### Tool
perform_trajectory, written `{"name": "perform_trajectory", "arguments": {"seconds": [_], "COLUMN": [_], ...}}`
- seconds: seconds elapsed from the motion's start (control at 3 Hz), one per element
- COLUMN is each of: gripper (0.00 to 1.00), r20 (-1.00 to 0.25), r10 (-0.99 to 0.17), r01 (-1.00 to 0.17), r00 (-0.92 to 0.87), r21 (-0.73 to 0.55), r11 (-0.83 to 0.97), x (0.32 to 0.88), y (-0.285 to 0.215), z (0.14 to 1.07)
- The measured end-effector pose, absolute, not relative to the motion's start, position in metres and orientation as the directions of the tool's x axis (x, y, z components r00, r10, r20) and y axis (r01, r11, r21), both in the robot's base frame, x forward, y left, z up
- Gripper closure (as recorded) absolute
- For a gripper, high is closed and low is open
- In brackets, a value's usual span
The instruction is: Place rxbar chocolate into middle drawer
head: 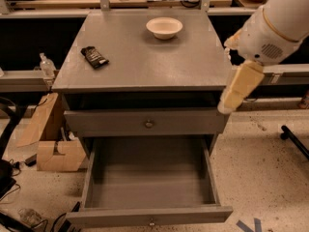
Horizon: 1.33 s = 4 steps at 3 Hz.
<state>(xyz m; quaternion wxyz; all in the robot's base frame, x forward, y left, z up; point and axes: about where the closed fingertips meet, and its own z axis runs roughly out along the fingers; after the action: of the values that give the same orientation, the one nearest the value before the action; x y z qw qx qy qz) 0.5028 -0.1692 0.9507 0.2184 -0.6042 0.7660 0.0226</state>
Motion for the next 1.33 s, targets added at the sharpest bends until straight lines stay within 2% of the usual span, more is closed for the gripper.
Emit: {"name": "perform_trajectory", "arguments": {"seconds": [0.33, 0.67, 1.33], "gripper": [0.0, 0.0, 0.0], "r20": [-0.548, -0.637, -0.768], "r10": [-0.809, -0.734, -0.618], "r01": [-0.893, -0.851, -0.792], "r00": [-0.213, -0.235, -0.168], "r21": [-0.227, -0.229, -0.268], "r11": [0.388, 0.472, 0.549], "x": [0.54, 0.545, 0.57], "y": [-0.132, -0.093, -0.005], "z": [0.943, 0.944, 0.949]}}
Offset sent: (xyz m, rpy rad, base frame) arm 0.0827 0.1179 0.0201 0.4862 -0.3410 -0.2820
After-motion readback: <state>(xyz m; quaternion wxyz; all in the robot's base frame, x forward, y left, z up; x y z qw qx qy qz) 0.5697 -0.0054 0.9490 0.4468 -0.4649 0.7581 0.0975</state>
